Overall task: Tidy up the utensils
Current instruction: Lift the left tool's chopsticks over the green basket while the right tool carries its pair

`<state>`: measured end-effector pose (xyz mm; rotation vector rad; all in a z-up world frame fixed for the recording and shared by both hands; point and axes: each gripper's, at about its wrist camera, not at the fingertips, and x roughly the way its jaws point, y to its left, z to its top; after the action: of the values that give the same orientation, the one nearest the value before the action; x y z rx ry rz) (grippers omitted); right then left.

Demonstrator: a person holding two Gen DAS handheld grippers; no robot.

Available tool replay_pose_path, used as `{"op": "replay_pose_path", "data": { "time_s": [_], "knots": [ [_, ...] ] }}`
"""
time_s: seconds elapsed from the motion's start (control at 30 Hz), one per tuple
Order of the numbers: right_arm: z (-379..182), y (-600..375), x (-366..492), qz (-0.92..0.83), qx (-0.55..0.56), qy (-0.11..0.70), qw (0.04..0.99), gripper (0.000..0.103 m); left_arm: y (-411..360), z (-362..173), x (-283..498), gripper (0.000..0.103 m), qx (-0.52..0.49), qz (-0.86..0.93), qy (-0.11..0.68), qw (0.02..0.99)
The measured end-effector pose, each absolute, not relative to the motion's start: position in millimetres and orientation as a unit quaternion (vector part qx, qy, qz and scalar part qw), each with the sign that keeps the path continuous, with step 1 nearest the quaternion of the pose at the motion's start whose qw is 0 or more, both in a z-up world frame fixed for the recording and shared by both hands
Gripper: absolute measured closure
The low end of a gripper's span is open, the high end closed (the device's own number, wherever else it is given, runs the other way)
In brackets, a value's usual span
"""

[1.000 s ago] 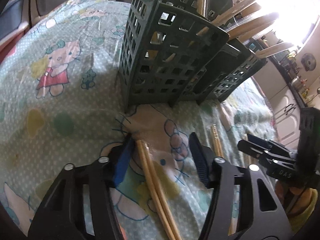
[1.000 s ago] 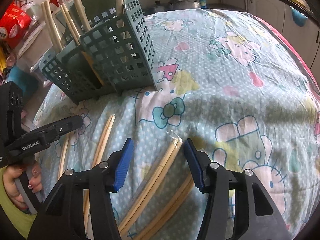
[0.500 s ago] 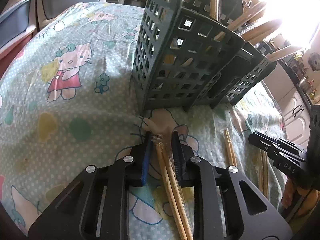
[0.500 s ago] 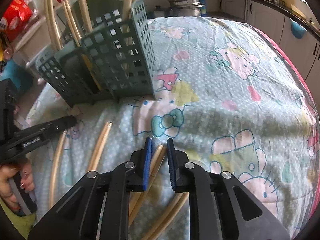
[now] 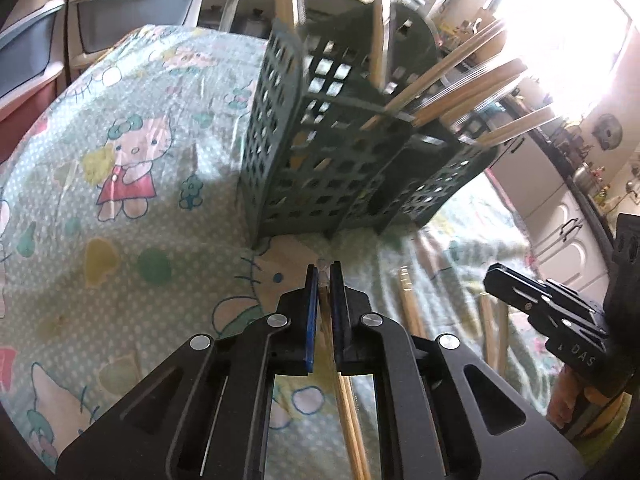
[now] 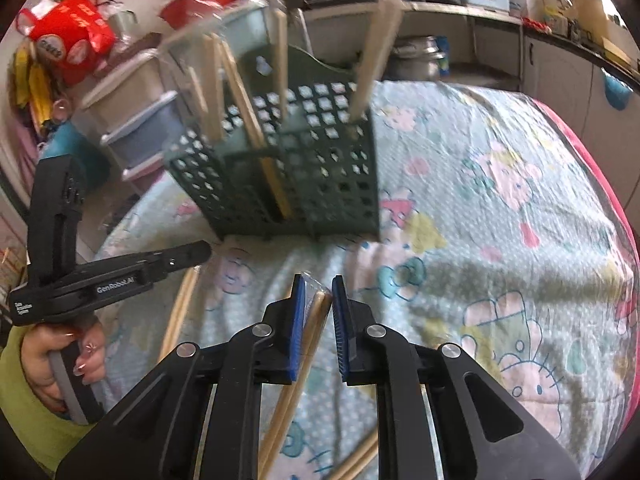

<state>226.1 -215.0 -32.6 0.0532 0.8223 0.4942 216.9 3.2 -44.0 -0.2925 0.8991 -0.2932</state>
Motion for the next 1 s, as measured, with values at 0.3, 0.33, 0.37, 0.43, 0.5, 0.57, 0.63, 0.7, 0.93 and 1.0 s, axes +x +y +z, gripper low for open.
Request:
{"op": "replay_pose_path", "data": {
  "time_s": [0.3, 0.33, 0.37, 0.43, 0.5, 0.57, 0.63, 0.7, 0.93, 1.0],
  "knots": [
    [1.2, -203.0, 207.0, 0.263, 0.013, 0.355, 0.897, 0.094, -3.3, -6.2, 198.8, 0.100, -0.144, -0.169, 0.387, 0.895],
    [5.1, -200.9, 203.1, 0.266, 0.011, 0.350, 0.898, 0.094, -4.3, -1.4, 197.1, 0.100, -0.143, -0.172, 0.382, 0.896],
    [7.9, -200.5, 201.8, 0.267, 0.011, 0.347, 0.899, 0.094, -5.3, 3.4, 195.4, 0.100, -0.143, -0.176, 0.378, 0.898],
    [15.2, -199.5, 198.3, 0.271, 0.010, 0.338, 0.901, 0.095, -7.4, 11.9, 191.2, 0.100, -0.142, -0.180, 0.369, 0.901],
    [20.2, -198.0, 195.0, 0.274, 0.007, 0.331, 0.903, 0.096, -9.1, 20.3, 189.2, 0.100, -0.142, -0.187, 0.360, 0.903],
    [25.8, -197.2, 192.2, 0.276, 0.004, 0.324, 0.905, 0.096, -11.7, 28.7, 185.6, 0.100, -0.140, -0.194, 0.350, 0.905],
    [31.3, -197.1, 190.1, 0.279, 0.002, 0.316, 0.907, 0.096, -13.0, 36.1, 182.8, 0.100, -0.139, -0.198, 0.342, 0.908],
    [35.5, -197.0, 187.9, 0.280, 0.000, 0.310, 0.909, 0.096, -14.0, 41.8, 181.4, 0.100, -0.139, -0.203, 0.335, 0.909],
    [51.7, -200.9, 181.6, 0.277, 0.002, 0.283, 0.918, 0.096, -19.1, 55.8, 181.6, 0.100, -0.132, -0.209, 0.319, 0.915],
    [57.0, -203.5, 178.6, 0.273, -0.002, 0.272, 0.923, 0.097, -20.1, 59.3, 181.7, 0.100, -0.130, -0.211, 0.314, 0.916]
  ]
}}
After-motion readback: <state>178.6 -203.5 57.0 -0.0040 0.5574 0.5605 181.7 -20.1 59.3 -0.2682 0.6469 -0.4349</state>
